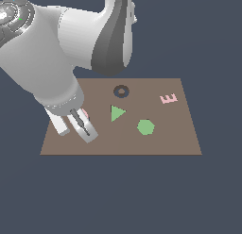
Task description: Insert a designated object into the corresponding slot on a board.
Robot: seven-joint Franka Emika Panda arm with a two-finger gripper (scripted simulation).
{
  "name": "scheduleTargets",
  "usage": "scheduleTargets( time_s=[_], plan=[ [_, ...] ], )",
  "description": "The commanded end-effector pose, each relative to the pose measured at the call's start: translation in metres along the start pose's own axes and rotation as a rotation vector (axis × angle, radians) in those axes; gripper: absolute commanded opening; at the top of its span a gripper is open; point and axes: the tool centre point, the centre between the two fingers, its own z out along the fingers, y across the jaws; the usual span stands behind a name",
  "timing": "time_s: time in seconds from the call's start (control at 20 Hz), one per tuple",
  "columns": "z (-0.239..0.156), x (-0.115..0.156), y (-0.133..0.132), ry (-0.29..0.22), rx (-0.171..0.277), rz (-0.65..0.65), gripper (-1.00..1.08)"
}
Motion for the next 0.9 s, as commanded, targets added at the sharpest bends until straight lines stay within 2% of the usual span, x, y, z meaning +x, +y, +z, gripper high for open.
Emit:
scheduleTargets(
  time_s=[0.0, 0.35, 0.4, 0.85],
  plan=[
    [0.0000, 0.0000, 0.0000, 0.000, 0.000, 0.000, -1.00],
    [0.0098, 0.0006, -0.0002, -0.001, -0.001, 0.002, -1.00],
    [0.0098, 0.0006, -0.0002, -0.001, -0.001, 0.002, 1.00],
    [0.0098, 0.0006, -0.0002, -0.001, -0.001, 0.002, 1.00]
  ],
)
